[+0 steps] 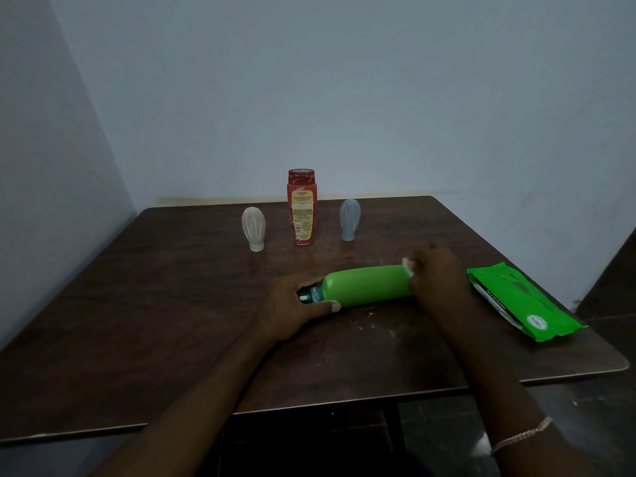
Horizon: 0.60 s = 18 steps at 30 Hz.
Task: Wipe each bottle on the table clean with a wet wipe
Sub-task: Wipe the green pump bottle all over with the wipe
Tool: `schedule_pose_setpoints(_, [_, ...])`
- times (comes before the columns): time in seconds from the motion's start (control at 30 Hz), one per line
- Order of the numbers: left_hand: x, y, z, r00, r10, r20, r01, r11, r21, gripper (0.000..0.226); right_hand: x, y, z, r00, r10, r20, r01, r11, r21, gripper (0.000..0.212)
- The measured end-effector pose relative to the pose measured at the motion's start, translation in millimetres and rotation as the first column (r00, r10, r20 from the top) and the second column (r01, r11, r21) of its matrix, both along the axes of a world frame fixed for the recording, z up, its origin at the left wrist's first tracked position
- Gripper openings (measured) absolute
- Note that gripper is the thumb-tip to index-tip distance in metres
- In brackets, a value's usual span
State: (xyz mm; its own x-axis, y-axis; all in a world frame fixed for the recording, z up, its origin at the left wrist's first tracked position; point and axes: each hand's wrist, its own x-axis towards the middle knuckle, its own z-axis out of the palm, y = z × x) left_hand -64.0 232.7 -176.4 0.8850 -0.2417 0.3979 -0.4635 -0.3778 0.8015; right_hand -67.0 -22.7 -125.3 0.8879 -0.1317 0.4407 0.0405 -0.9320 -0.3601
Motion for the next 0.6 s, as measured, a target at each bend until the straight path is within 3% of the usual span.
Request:
schedule_pose_setpoints(0.17, [-0.1, 0.7, -0.3, 1.000, 0.004, 0.003, -0.004, 1.000, 0.012, 0.050, 1.1, 2.0, 2.5, 0.997, -0.070, -0.035, 0.071, 0.997, 0.020, 0.018])
schedule_pose_setpoints(0.43, [-0.9, 2.3, -1.3, 0.999, 0.028, -0.022, -0.029, 1.000, -0.013, 0.052, -20.7, 72.6, -6.5, 0.955, 0.285, 0.088, -0.284, 0.959, -0.020, 0.031])
schedule_pose_setpoints(0.6, [-2.2, 0.3, 1.6, 1.000, 0.015, -0.025, -0.016, 1.000, -0.012, 0.050, 3.1, 8.4, -4.0, 0.993, 0.099, 0.071, -0.098, 0.995, -0.016, 0.021])
